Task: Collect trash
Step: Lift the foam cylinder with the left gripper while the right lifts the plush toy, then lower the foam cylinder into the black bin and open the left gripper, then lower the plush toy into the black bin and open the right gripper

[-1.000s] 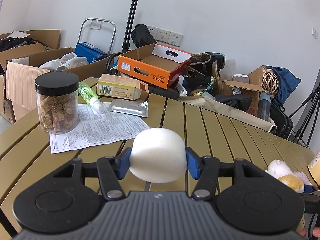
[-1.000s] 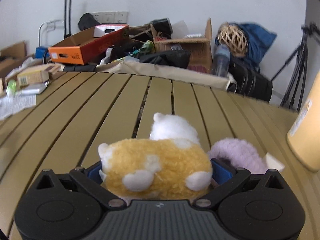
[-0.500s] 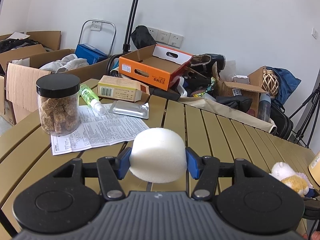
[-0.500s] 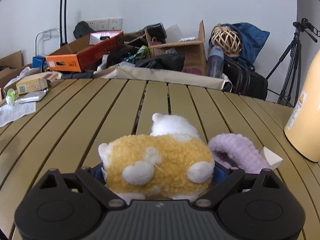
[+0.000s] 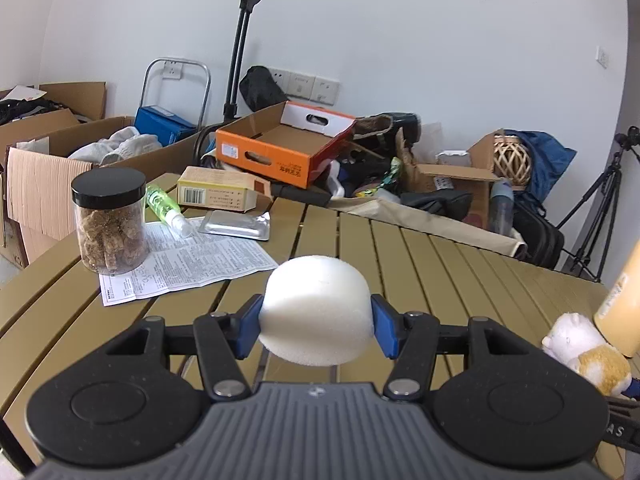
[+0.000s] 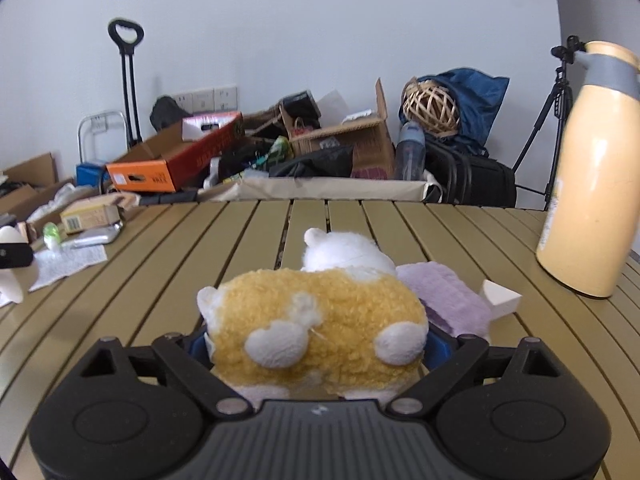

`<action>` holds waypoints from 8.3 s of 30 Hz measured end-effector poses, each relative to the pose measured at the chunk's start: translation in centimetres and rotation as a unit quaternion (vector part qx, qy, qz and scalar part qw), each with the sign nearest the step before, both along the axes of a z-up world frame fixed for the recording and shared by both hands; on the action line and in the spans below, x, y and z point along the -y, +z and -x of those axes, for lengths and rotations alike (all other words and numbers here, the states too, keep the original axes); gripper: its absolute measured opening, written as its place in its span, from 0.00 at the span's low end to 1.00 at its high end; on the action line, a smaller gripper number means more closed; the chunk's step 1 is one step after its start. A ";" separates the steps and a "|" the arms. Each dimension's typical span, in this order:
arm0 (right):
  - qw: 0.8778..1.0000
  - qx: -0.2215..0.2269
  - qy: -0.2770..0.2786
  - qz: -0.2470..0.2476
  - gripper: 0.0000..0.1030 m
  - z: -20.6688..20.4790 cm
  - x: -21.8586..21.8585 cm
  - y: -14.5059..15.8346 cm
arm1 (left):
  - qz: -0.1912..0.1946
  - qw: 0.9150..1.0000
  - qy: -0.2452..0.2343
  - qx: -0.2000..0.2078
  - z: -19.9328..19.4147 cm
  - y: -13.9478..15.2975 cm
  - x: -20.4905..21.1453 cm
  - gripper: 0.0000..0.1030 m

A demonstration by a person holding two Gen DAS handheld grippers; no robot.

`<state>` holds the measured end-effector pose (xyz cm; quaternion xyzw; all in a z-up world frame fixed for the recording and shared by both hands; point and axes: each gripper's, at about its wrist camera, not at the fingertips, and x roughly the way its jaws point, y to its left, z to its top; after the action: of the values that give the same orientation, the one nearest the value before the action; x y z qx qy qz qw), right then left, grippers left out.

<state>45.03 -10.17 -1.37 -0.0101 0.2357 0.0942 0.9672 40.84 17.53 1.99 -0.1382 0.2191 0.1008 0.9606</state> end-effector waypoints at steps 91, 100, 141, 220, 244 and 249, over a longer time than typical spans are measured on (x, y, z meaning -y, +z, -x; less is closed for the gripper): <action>0.986 -0.162 0.018 0.041 0.91 26.8 12.6 -14.5 | -0.073 0.950 -0.184 -0.241 19.4 -18.0 16.5 0.56; 0.988 -0.149 -0.019 0.044 0.91 24.4 14.4 -14.3 | -0.085 0.942 -0.219 -0.240 16.8 -18.2 19.7 0.56; 0.976 -0.177 -0.118 0.051 0.91 19.5 19.4 -16.9 | -0.056 0.926 -0.178 -0.329 5.8 -24.4 26.0 0.56; 0.983 -0.164 0.027 0.079 0.91 15.9 2.1 -16.1 | -0.037 0.961 -0.010 -0.274 12.4 -15.2 8.7 1.00; 0.965 -0.248 0.023 0.084 0.91 12.8 -1.6 -21.1 | -0.001 0.952 0.008 -0.305 12.3 -16.6 5.4 1.00; 0.962 -0.261 0.015 0.081 0.92 12.3 -1.4 -21.6 | 0.000 0.951 0.004 -0.308 12.2 -16.7 5.5 1.00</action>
<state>32.69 -8.81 -22.97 -0.0673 0.4863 0.0881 0.8668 28.60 12.03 -14.73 -0.1014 0.5036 0.1423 0.8461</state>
